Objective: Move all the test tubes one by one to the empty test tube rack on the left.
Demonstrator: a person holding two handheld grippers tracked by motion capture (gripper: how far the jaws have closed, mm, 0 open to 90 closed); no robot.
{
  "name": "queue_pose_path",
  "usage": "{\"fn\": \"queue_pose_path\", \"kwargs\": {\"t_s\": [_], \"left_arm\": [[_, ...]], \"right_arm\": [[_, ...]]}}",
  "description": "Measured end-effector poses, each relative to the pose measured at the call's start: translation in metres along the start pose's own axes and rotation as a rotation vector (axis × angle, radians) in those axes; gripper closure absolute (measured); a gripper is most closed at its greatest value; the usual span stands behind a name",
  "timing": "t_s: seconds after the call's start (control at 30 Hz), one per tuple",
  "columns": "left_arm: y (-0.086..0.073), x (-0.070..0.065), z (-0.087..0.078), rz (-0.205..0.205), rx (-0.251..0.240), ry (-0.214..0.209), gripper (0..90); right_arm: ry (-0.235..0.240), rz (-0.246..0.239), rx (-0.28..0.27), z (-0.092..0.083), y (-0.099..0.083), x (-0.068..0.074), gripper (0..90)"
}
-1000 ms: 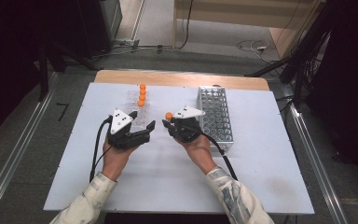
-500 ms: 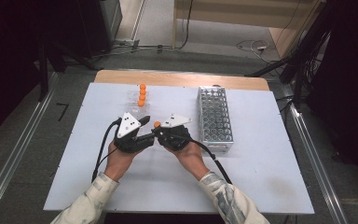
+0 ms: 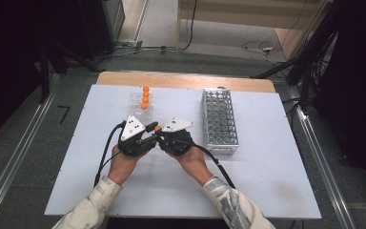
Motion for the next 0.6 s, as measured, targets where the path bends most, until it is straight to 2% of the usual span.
{"fn": "queue_pose_path", "kwargs": {"t_s": [0.3,0.37,0.6], "left_arm": [[0.0012,-0.0008,0.0001,0.0,-0.004,0.001,70.4],[0.0025,-0.0006,-0.0002,0.002,-0.008,0.003,70.5],[0.0093,0.0035,-0.0024,-0.016,-0.031,0.011,70.6]], "right_arm": [[0.006,0.011,0.003,-0.0015,-0.0003,0.0001,69.8],[0.013,0.016,0.002,-0.0021,0.0002,-0.0002,57.8],[-0.007,0.022,0.034,-0.0076,-0.0036,-0.0051,27.5]]}}
Point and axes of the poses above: each handheld gripper's, and its own axes: z roughly forward along the jaws, y roughly out of its top, x roughly to its left, the point moved 7 cm from there along z, roughly forward along the jaws, and after that the axes turned 2 degrees about y, right-handed, at the moved point
